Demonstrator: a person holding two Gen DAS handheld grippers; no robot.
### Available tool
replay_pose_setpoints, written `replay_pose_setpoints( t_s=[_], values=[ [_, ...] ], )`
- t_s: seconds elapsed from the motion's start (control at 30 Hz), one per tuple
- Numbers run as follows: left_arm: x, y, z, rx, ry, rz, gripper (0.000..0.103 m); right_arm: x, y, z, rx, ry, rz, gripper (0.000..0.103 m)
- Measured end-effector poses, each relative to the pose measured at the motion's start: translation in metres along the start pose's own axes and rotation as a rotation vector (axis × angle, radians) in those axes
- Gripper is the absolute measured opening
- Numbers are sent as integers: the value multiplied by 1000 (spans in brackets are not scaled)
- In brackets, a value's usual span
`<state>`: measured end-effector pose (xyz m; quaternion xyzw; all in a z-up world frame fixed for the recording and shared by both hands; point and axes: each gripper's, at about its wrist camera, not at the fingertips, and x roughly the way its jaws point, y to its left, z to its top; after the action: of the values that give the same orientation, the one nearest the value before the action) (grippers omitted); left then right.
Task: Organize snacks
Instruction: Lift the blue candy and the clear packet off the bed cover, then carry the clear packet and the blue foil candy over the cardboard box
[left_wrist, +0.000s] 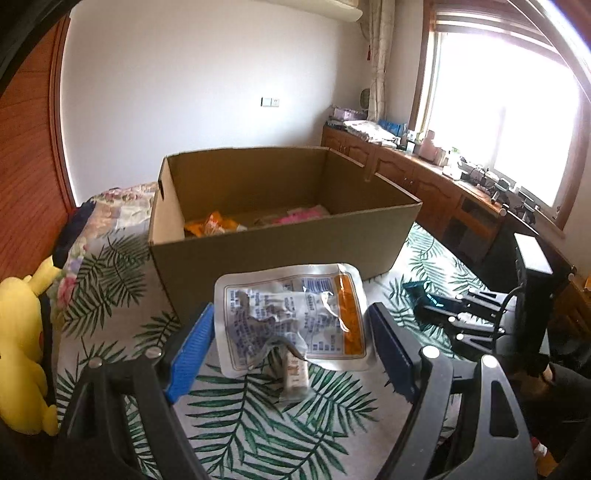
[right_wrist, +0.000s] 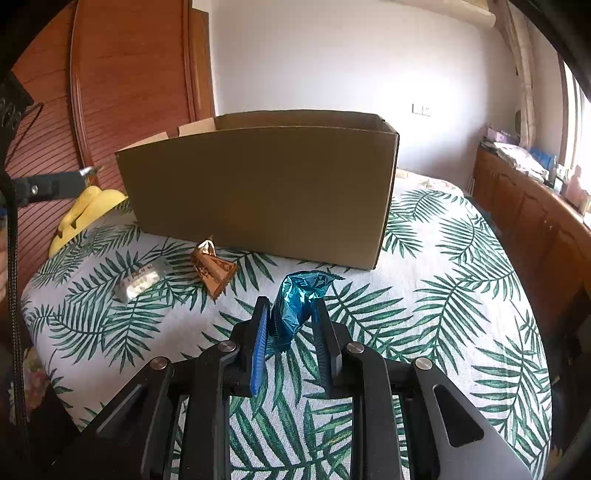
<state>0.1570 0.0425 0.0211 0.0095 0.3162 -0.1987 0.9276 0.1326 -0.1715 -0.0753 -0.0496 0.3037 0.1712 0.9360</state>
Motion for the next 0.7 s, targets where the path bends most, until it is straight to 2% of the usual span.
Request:
replay_pose_setpoints(
  t_s=[0.4, 0.7],
  values=[
    [-3, -5, 20, 9, -59, 26, 82, -13, 7, 7, -21, -30, -11, 21],
    [13, 5, 53, -4, -72, 54, 82, -42, 18, 58, -34, -114, 30, 21]
  ],
)
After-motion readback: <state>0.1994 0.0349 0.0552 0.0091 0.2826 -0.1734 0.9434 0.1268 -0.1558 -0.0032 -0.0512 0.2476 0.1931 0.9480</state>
